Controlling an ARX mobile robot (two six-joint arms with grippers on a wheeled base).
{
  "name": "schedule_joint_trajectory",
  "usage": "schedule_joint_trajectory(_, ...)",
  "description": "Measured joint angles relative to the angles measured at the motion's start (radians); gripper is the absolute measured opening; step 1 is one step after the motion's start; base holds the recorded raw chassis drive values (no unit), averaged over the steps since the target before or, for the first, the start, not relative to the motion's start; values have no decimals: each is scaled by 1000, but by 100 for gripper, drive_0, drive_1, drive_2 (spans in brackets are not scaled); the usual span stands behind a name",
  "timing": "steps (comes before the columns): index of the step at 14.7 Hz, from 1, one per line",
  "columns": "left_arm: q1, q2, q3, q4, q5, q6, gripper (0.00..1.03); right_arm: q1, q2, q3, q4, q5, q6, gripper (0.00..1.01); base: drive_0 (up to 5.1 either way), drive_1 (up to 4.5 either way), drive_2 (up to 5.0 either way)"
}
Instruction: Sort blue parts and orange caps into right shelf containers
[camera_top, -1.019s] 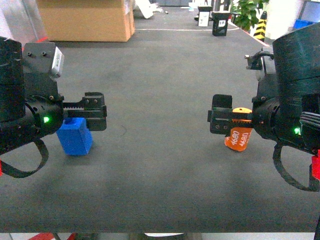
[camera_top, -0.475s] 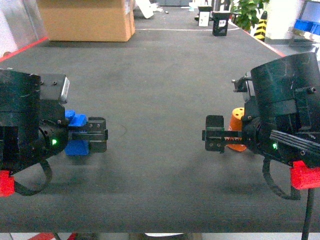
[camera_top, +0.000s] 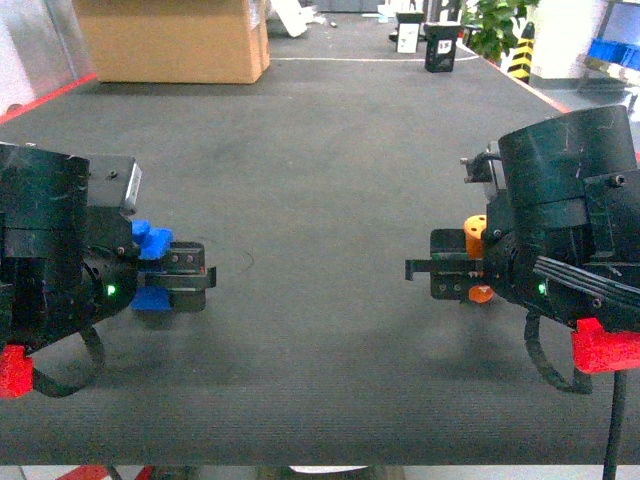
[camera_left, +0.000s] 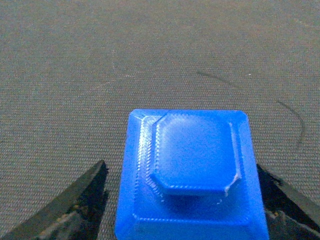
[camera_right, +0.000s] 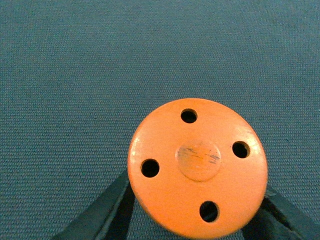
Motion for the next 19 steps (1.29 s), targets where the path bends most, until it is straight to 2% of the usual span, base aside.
schedule_joint_trajectory(2,-1,0,0,0,1,0,64,1,3,0,18,3,-33,45,0,0,0)
schedule_joint_trajectory(4,-1,0,0,13,5,-2,46,1,5,0,35,11,-58,41,0,0,0)
schedule_joint_trajectory(7,-1,-2,-5,56,-1,-5,43,1,-4,-25,73,15,-73,41,0,0,0)
schedule_joint_trajectory(11,5,-218,-153,192,-15,-9,43,13,-248,-195,225,54,-84,41,0,0,0)
schedule_joint_trajectory(12,3,-343,-220,224,-33,-1,43,32,-366,-275,244,78,-98,41,0,0,0)
schedule_joint_trajectory(13,-7,-482,-310,208,-74,34,43,63,-500,-364,237,122,-124,41,0,0,0)
schedule_joint_trajectory(14,-27,-662,-407,161,-125,50,43,93,-654,-422,219,175,-151,41,0,0,0)
schedule_joint_trajectory(16,-43,-942,-478,63,-188,61,43,135,-931,-513,158,273,-211,41,0,0,0)
schedule_joint_trajectory(17,-56,-1048,-492,9,-215,75,43,141,-1029,-546,120,305,-227,41,0,0,0)
schedule_joint_trajectory(19,-101,-1240,-499,-84,-261,83,43,182,-1223,-594,47,397,-256,41,0,0,0)
